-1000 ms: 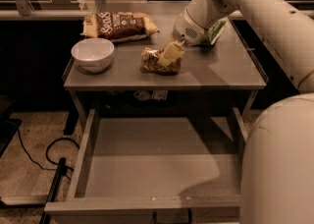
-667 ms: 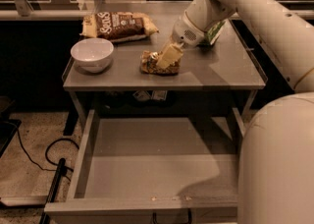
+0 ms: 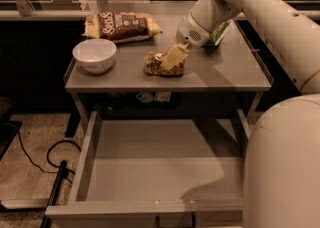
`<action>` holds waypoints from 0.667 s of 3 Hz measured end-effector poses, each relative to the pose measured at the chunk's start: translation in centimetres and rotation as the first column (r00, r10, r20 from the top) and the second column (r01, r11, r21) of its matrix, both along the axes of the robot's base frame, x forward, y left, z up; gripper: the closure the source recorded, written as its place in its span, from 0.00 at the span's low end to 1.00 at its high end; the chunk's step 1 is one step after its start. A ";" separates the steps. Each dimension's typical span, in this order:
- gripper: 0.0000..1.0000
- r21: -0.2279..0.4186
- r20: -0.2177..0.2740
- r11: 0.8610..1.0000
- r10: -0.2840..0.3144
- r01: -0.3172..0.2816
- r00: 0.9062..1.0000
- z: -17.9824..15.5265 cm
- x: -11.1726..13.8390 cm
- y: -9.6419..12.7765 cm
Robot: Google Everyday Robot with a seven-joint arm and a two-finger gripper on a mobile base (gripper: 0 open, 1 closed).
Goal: Pick orange can from top drawer and place on counter
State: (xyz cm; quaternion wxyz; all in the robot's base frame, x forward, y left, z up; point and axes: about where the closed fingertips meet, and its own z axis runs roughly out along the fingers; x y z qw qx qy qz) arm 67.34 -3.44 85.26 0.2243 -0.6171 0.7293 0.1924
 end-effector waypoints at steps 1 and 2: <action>0.36 0.000 0.000 1.000 0.000 0.000 1.000 0.0 0.0 0.0; 0.11 0.000 0.000 1.000 0.000 0.000 1.000 0.0 0.0 0.0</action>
Offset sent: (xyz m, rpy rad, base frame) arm 0.0000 0.0000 0.0000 0.0000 0.0000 0.0000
